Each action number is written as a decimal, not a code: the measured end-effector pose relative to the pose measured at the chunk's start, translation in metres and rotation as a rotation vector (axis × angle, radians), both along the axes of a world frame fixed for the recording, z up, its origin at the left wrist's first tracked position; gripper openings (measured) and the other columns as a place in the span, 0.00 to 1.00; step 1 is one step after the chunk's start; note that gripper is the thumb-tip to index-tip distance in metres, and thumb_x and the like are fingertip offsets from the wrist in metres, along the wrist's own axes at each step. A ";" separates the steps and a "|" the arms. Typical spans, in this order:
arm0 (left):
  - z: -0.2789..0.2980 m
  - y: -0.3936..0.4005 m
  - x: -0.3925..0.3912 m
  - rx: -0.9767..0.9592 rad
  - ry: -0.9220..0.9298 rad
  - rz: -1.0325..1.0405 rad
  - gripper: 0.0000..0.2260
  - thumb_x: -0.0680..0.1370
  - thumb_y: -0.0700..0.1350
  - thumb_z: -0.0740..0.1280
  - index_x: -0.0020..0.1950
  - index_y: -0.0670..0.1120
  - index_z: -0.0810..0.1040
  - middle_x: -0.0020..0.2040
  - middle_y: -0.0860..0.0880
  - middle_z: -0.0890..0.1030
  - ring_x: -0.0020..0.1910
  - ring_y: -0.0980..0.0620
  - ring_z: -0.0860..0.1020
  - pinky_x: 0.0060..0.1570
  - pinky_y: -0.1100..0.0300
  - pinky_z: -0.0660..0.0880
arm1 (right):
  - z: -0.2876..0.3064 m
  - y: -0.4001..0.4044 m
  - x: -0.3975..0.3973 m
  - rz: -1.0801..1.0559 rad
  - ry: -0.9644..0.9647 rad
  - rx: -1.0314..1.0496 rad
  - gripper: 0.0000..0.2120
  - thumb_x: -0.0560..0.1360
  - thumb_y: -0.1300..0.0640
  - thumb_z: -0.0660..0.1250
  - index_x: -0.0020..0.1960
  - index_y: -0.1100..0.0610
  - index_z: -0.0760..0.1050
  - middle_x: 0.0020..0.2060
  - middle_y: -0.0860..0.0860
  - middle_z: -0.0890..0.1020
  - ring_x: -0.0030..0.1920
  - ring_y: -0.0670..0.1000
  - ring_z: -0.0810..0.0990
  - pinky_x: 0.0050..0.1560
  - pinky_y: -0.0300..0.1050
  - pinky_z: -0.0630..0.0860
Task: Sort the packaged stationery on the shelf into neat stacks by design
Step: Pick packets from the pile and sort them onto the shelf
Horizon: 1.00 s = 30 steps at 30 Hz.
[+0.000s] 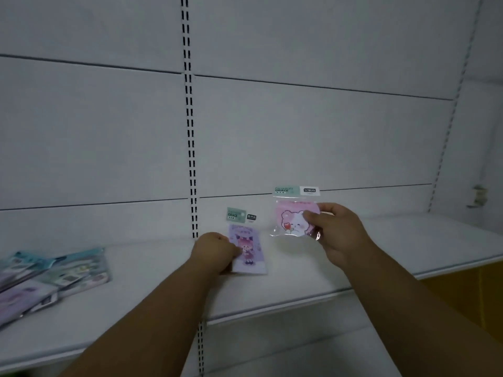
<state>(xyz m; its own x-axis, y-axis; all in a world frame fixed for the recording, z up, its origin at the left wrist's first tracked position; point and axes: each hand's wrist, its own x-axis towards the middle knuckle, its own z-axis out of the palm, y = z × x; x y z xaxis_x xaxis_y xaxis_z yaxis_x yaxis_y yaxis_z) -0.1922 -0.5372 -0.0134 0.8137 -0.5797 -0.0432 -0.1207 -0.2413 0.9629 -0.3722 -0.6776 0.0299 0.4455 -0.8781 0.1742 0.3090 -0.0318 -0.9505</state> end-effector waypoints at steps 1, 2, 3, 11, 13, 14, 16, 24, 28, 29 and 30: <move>-0.001 -0.006 0.001 0.038 -0.037 0.012 0.06 0.68 0.37 0.76 0.39 0.38 0.80 0.43 0.35 0.84 0.43 0.38 0.85 0.44 0.40 0.82 | 0.000 -0.008 0.001 0.012 -0.008 0.003 0.11 0.70 0.71 0.71 0.52 0.65 0.76 0.46 0.65 0.82 0.44 0.61 0.80 0.45 0.53 0.76; -0.002 -0.013 0.001 0.084 -0.077 0.027 0.07 0.67 0.38 0.76 0.39 0.37 0.80 0.40 0.35 0.85 0.40 0.38 0.85 0.43 0.41 0.83 | 0.000 -0.016 0.001 0.026 -0.010 0.004 0.11 0.70 0.71 0.71 0.52 0.66 0.76 0.45 0.65 0.81 0.43 0.61 0.79 0.44 0.52 0.76; -0.002 -0.017 0.001 0.131 -0.129 0.049 0.08 0.67 0.39 0.76 0.39 0.36 0.81 0.36 0.36 0.84 0.34 0.40 0.84 0.40 0.45 0.83 | -0.001 -0.023 0.001 0.045 -0.006 -0.001 0.11 0.70 0.71 0.71 0.52 0.66 0.76 0.44 0.65 0.81 0.43 0.60 0.79 0.43 0.52 0.76; 0.007 -0.035 -0.023 0.714 -0.481 0.109 0.18 0.63 0.55 0.77 0.41 0.45 0.76 0.37 0.49 0.77 0.41 0.49 0.78 0.37 0.61 0.73 | -0.007 -0.081 -0.006 0.217 0.061 -0.041 0.11 0.71 0.70 0.71 0.53 0.66 0.76 0.44 0.65 0.81 0.42 0.60 0.78 0.42 0.51 0.76; 0.010 -0.042 -0.029 0.750 -0.546 0.148 0.17 0.65 0.56 0.76 0.42 0.45 0.77 0.39 0.48 0.78 0.41 0.49 0.79 0.38 0.60 0.73 | -0.009 -0.092 -0.009 0.259 0.065 -0.047 0.11 0.71 0.70 0.71 0.53 0.66 0.76 0.44 0.64 0.82 0.40 0.59 0.79 0.40 0.49 0.77; 0.012 -0.046 -0.034 0.719 -0.591 0.187 0.16 0.68 0.56 0.74 0.43 0.44 0.79 0.39 0.48 0.79 0.41 0.48 0.79 0.39 0.60 0.72 | -0.010 -0.097 -0.011 0.278 0.067 -0.047 0.11 0.71 0.70 0.70 0.53 0.66 0.76 0.44 0.63 0.82 0.38 0.59 0.79 0.38 0.48 0.78; 0.017 -0.061 -0.047 0.499 -0.584 0.229 0.14 0.75 0.53 0.67 0.45 0.42 0.81 0.41 0.45 0.83 0.40 0.47 0.80 0.39 0.59 0.73 | -0.012 -0.104 -0.015 0.312 0.084 -0.051 0.10 0.72 0.70 0.70 0.52 0.65 0.76 0.42 0.62 0.82 0.36 0.56 0.79 0.33 0.44 0.78; 0.035 -0.158 -0.083 -0.018 0.010 0.063 0.06 0.78 0.38 0.68 0.51 0.35 0.79 0.38 0.41 0.81 0.30 0.49 0.78 0.31 0.59 0.78 | -0.013 -0.148 -0.034 0.246 0.461 -0.242 0.10 0.70 0.66 0.74 0.49 0.69 0.79 0.42 0.66 0.84 0.32 0.56 0.81 0.34 0.48 0.82; 0.023 -0.189 -0.084 0.197 -0.092 0.009 0.06 0.78 0.38 0.68 0.49 0.34 0.79 0.36 0.43 0.80 0.28 0.51 0.76 0.29 0.61 0.75 | -0.019 -0.165 -0.039 0.145 0.873 -0.530 0.10 0.69 0.59 0.75 0.34 0.62 0.75 0.29 0.59 0.81 0.25 0.56 0.78 0.33 0.50 0.81; 0.019 -0.195 -0.083 0.252 -0.121 -0.005 0.06 0.78 0.39 0.68 0.46 0.36 0.79 0.35 0.43 0.80 0.27 0.51 0.75 0.29 0.61 0.74 | -0.020 -0.167 -0.040 0.135 0.946 -0.589 0.12 0.69 0.58 0.74 0.33 0.59 0.73 0.27 0.55 0.79 0.23 0.54 0.78 0.30 0.46 0.80; 0.015 -0.201 -0.082 0.315 -0.169 -0.012 0.06 0.78 0.39 0.68 0.43 0.37 0.79 0.34 0.44 0.80 0.26 0.52 0.75 0.28 0.62 0.73 | -0.021 -0.167 -0.041 0.118 1.003 -0.651 0.12 0.69 0.57 0.74 0.33 0.58 0.72 0.27 0.53 0.78 0.23 0.52 0.78 0.30 0.43 0.79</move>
<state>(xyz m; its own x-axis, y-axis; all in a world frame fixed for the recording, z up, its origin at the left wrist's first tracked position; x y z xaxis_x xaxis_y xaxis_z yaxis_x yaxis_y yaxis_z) -0.2741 -0.7386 0.0017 0.8177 -0.5690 -0.0869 -0.2765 -0.5206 0.8078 -0.4131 -0.8448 0.0092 0.7080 -0.6991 0.0997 -0.5264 -0.6166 -0.5854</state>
